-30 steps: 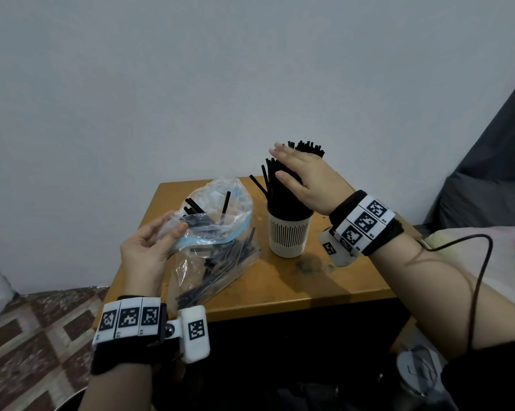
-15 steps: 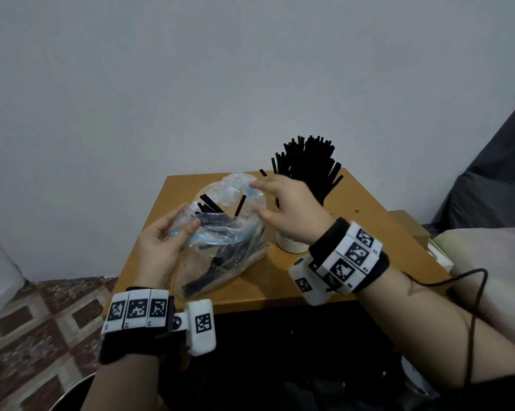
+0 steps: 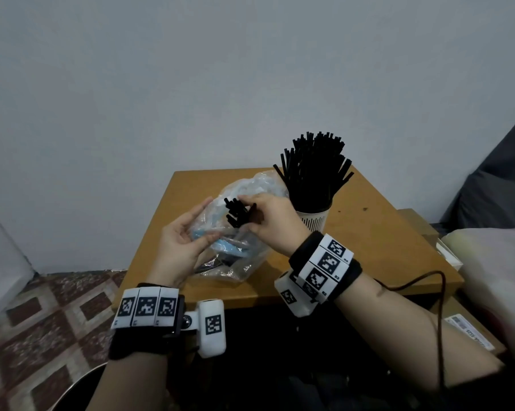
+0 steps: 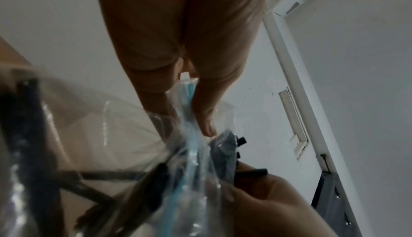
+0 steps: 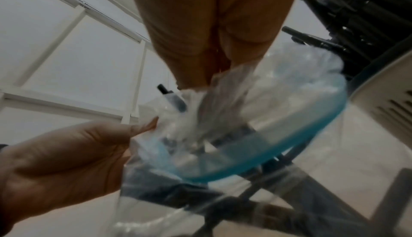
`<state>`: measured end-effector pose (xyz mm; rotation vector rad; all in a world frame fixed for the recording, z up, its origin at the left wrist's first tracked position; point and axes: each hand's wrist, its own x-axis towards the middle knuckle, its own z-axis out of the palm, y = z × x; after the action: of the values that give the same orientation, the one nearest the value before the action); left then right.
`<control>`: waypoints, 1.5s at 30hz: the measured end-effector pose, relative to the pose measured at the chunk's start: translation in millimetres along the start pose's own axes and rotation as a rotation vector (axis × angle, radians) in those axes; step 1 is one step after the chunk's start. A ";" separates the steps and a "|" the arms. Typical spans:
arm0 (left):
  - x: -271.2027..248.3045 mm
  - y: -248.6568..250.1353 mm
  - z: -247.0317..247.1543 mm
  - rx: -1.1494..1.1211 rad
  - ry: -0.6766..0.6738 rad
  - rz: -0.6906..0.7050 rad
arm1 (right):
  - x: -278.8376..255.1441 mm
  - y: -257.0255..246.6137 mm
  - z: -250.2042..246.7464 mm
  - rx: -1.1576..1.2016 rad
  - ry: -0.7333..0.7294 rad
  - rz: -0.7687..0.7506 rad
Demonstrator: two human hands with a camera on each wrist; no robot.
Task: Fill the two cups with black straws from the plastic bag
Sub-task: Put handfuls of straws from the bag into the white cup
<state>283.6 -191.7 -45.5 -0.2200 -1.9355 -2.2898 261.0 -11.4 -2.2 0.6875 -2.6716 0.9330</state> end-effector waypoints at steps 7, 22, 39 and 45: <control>-3.2 6.3 12.0 -0.095 -0.069 0.002 | -1.9 8.6 5.3 -0.049 -0.047 -0.068; -2.5 13.5 18.4 -0.084 -0.068 0.017 | -2.7 19.7 -13.7 0.243 0.334 -0.129; -1.5 11.0 17.7 -0.051 -0.016 0.035 | -5.2 22.5 -38.2 0.509 -0.257 -0.121; -1.8 7.6 16.9 -0.044 -0.001 0.028 | -7.0 19.2 -23.9 0.358 -0.063 -0.138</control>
<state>287.3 -176.3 -35.8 -0.2514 -1.8712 -2.3165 258.9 19.4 3.5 0.9753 -2.4909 1.3868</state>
